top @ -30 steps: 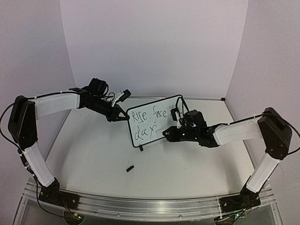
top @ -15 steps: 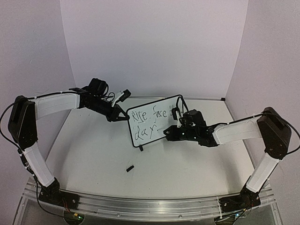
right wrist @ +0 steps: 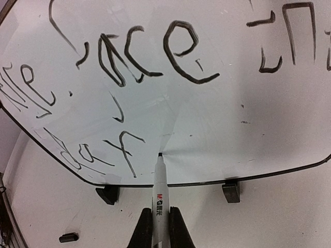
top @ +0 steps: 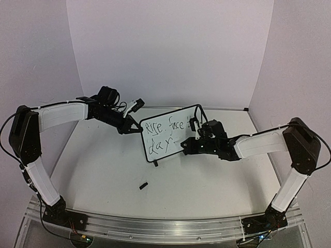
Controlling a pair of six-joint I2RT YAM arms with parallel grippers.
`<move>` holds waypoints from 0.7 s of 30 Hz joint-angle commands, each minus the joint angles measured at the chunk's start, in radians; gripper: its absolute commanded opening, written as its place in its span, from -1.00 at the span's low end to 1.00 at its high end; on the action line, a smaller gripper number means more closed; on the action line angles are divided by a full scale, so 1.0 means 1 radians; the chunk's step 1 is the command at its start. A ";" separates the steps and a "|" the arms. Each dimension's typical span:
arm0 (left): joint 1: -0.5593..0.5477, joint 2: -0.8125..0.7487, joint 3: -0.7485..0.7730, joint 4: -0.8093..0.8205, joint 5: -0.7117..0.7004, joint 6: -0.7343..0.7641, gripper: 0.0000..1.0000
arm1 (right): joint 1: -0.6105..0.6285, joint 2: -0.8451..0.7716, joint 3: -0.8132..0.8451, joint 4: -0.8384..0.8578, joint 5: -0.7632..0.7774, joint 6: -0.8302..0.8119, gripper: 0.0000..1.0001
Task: Write a sentence on the whiteboard
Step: Write a sentence on the whiteboard, then place the whiteboard at the center of the board.
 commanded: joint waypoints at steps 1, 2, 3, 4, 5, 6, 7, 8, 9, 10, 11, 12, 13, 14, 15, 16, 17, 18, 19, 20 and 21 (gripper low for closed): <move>-0.026 0.057 -0.022 -0.131 -0.070 0.039 -1.00 | -0.005 0.022 0.035 0.010 0.006 -0.011 -1.00; -0.026 0.056 -0.022 -0.131 -0.070 0.040 -1.00 | -0.005 0.023 0.035 0.010 0.006 -0.012 -1.00; -0.026 0.056 -0.022 -0.131 -0.069 0.040 -1.00 | -0.005 0.024 0.036 0.010 0.006 -0.011 -1.00; -0.026 0.055 -0.022 -0.131 -0.069 0.040 -1.00 | -0.005 0.026 0.037 0.010 0.007 -0.011 -1.00; -0.026 0.055 -0.022 -0.131 -0.069 0.041 -1.00 | -0.004 0.027 0.037 0.010 0.007 -0.012 -1.00; -0.026 0.054 -0.021 -0.131 -0.069 0.041 -1.00 | -0.005 0.028 0.038 0.009 0.008 -0.013 -1.00; -0.026 0.054 -0.022 -0.131 -0.069 0.042 -1.00 | -0.004 0.028 0.038 0.010 0.009 -0.013 -1.00; -0.026 0.054 -0.021 -0.131 -0.069 0.041 -1.00 | -0.005 0.028 0.038 0.010 0.009 -0.013 -1.00; -0.026 0.055 -0.022 -0.131 -0.069 0.041 -1.00 | -0.005 0.026 0.037 0.010 0.010 -0.013 -1.00; -0.026 0.055 -0.022 -0.131 -0.069 0.041 -1.00 | -0.005 0.025 0.037 0.010 0.010 -0.013 -1.00; -0.026 0.056 -0.022 -0.131 -0.069 0.041 -1.00 | -0.005 0.023 0.036 0.010 0.009 -0.013 -1.00; -0.026 0.056 -0.022 -0.131 -0.068 0.040 -1.00 | -0.005 0.019 0.035 0.010 0.007 -0.014 -1.00; -0.026 0.056 -0.021 -0.130 -0.067 0.037 -1.00 | -0.005 0.015 0.033 0.010 0.003 -0.014 -1.00; -0.026 0.056 -0.021 -0.128 -0.065 0.034 -1.00 | -0.005 0.008 0.029 0.010 -0.003 -0.013 -1.00; -0.026 0.057 -0.020 -0.127 -0.064 0.031 -1.00 | -0.005 -0.005 0.024 0.008 -0.009 -0.013 -1.00; -0.026 0.057 -0.020 -0.127 -0.064 0.029 -1.00 | -0.005 -0.019 0.017 0.004 -0.016 -0.012 -1.00; -0.026 0.059 -0.019 -0.127 -0.065 0.024 -1.00 | -0.005 -0.036 0.008 -0.001 -0.022 -0.011 -1.00; -0.025 0.060 -0.018 -0.127 -0.066 0.021 -0.99 | -0.005 -0.060 -0.004 -0.007 -0.024 -0.010 -1.00; -0.025 0.063 -0.016 -0.128 -0.067 0.017 -0.98 | -0.005 -0.086 -0.016 -0.015 -0.023 -0.009 -1.00; -0.024 0.065 -0.014 -0.128 -0.069 0.013 -0.95 | -0.005 -0.110 -0.027 -0.027 -0.016 -0.009 -1.00; -0.022 0.066 -0.012 -0.128 -0.070 0.009 -0.91 | -0.004 -0.141 -0.039 -0.043 -0.007 -0.013 -1.00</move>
